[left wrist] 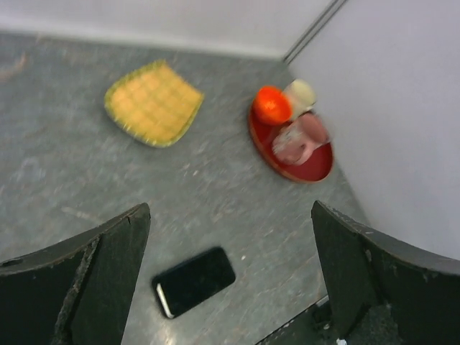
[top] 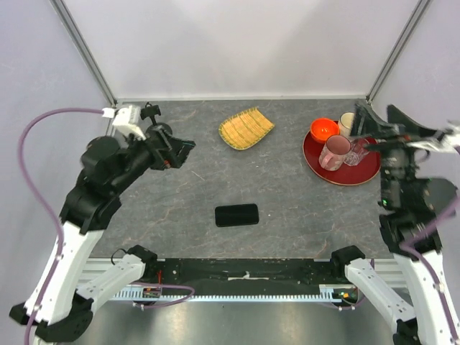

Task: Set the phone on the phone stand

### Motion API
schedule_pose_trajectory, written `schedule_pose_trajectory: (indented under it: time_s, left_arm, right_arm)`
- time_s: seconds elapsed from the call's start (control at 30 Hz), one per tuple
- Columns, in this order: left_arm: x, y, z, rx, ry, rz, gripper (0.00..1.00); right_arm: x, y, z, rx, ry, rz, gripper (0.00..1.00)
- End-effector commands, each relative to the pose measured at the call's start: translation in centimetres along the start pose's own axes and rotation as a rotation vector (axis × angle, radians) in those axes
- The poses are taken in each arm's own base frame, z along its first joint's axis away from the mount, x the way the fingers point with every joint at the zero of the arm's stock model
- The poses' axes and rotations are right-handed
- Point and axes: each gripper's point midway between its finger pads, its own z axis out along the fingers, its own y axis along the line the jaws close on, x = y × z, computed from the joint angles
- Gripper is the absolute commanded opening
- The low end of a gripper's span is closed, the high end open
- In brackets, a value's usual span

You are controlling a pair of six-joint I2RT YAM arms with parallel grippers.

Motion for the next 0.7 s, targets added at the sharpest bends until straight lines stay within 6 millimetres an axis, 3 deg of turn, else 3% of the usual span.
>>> schedule_pose_trajectory:
  time_s: [0.0,0.07,0.1,0.2,0.27,0.3,0.33,0.37,0.4,0.43,0.6,0.63,0.67]
  left_arm:
    - [3.4,3.7,1.7,-0.182,0.155,-0.012,1.00]
    - [4.3,5.6,3.0,-0.261,0.180,0.005,1.00]
    - [4.7,6.5,3.3,-0.302,0.193,0.021,1.00]
    - [4.0,11.9,3.8,-0.571,0.162,0.093,1.00]
    - [3.1,15.3,3.9,-0.678,0.146,0.082,1.00]
    - [3.1,16.6,4.7,-0.690,0.146,0.057,1.00]
    - [3.9,16.6,5.8,-0.613,0.184,-0.010,1.00]
    - [3.7,19.4,5.4,-0.640,0.179,-0.091,1.00]
    - [4.4,20.4,6.2,-0.614,0.203,-0.149,1.00]
    - [4.3,20.6,7.0,-0.565,0.201,-0.194,1.00]
    - [2.6,28.0,7.7,-0.807,0.155,-0.113,0.97]
    - [3.2,30.2,8.5,-0.856,0.186,-0.068,0.89]
    - [3.0,31.1,8.8,-0.885,0.185,-0.058,0.88]
  right_arm:
    - [5.0,2.2,3.1,-0.116,0.159,-0.069,0.98]
    - [6.9,2.7,4.1,-0.140,0.217,-0.086,0.98]
    - [8.7,2.6,5.2,-0.130,0.274,-0.097,0.98]
    - [13.4,2.7,6.5,-0.157,0.413,-0.120,0.98]
    - [15.4,2.8,7.1,-0.168,0.465,-0.127,0.98]
    - [16.9,2.5,7.6,-0.157,0.501,-0.131,0.98]
    - [17.6,2.3,7.9,-0.148,0.514,-0.135,0.98]
    - [18.3,2.1,8.1,-0.142,0.532,-0.135,0.98]
    - [19.5,1.8,8.3,-0.134,0.555,-0.140,0.98]
    - [20.0,1.6,8.4,-0.132,0.567,-0.143,0.98]
    - [21.6,1.4,8.7,-0.144,0.598,-0.173,0.98]
    - [21.7,1.4,8.6,-0.146,0.600,-0.174,0.98]
    - [21.8,1.3,8.5,-0.144,0.603,-0.175,0.98]
